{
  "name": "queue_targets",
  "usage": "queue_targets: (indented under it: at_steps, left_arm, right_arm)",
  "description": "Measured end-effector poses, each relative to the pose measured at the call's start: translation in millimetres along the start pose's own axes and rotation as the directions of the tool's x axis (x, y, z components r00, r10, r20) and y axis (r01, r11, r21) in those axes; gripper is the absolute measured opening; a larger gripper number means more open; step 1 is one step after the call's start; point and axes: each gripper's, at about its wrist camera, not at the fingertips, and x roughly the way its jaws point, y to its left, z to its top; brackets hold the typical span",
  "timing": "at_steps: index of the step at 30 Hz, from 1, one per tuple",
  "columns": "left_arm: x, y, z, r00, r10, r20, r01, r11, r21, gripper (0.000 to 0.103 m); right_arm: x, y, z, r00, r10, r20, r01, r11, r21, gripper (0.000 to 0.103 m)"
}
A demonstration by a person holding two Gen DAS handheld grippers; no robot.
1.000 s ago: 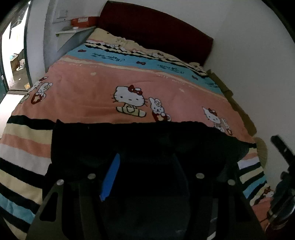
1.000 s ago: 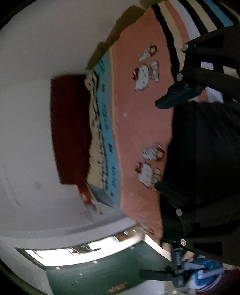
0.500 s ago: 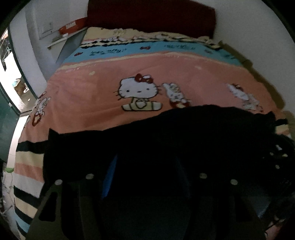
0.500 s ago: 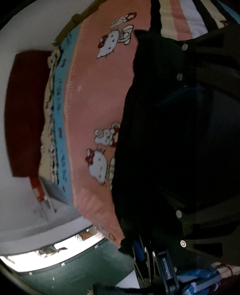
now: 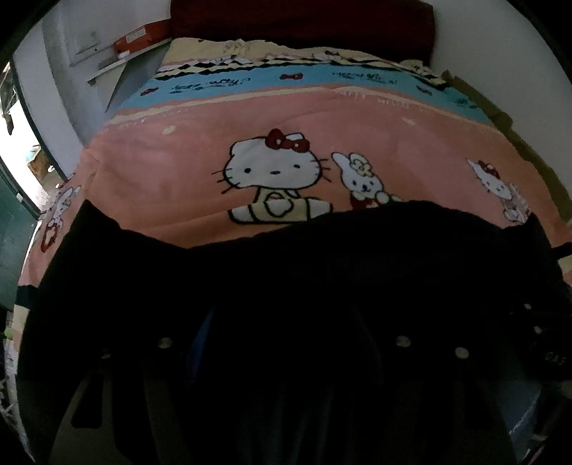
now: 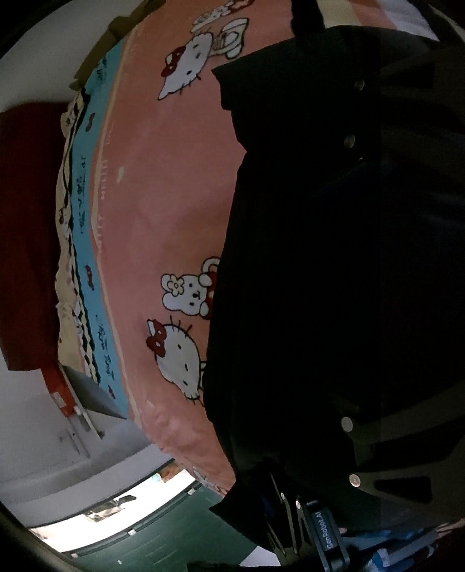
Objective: Fold large clothes
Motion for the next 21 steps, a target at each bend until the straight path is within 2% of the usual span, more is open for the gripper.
queue_targets:
  at_steps: [4,8,10,12,13,15,16,17,21]
  left_arm:
    - [-26.9,4.0,-9.7,0.999,0.004,0.037,-0.005,0.999,0.032,0.07]
    - [-66.0,22.4,-28.4,0.99,0.062,0.125,-0.067,0.997,0.031,0.07]
    - [-69.1,38.3,-38.2,0.988,0.101,0.118,-0.102,0.995,0.006,0.07]
    - [-60.5,54.4,-46.3,0.99,0.118,0.083,-0.117,0.993,-0.022,0.07]
    - [-53.8,63.9,-51.0,0.991,0.112,0.068,-0.109,0.993,-0.047,0.07]
    - [-43.0,77.7,-58.0,0.997,0.053,0.056,-0.047,0.993,-0.107,0.072]
    - [-37.3,82.3,-61.5,0.998,0.028,0.053,-0.02,0.991,-0.135,0.076]
    - [-34.8,83.4,-64.5,0.998,0.021,0.057,-0.013,0.989,-0.144,0.078]
    - [-28.3,81.9,-70.1,0.998,0.019,0.065,-0.009,0.988,-0.156,0.083]
  right_arm:
    - [-20.6,5.4,1.0,1.0,-0.007,-0.008,0.007,1.0,-0.01,0.086]
    - [-61.8,9.5,-9.3,0.997,-0.04,0.071,0.045,0.997,-0.07,0.086]
    - [-76.3,4.6,-20.3,0.995,-0.041,0.092,0.049,0.996,-0.079,0.086]
    - [-74.8,-4.3,-27.2,0.996,-0.043,0.072,0.048,0.997,-0.066,0.086]
    - [-67.9,-13.0,-32.2,0.998,-0.05,0.048,0.052,0.998,-0.046,0.086]
    - [-54.5,-23.3,-39.6,0.998,-0.055,0.014,0.055,0.998,-0.027,0.086]
    - [-44.4,-30.7,-44.5,1.0,-0.019,-0.01,0.019,1.0,0.009,0.086]
    - [-37.4,-36.8,-48.9,1.0,0.022,-0.017,-0.021,0.999,0.048,0.089]
    - [-28.8,-40.8,-54.4,1.0,0.026,0.001,-0.026,0.998,0.062,0.092]
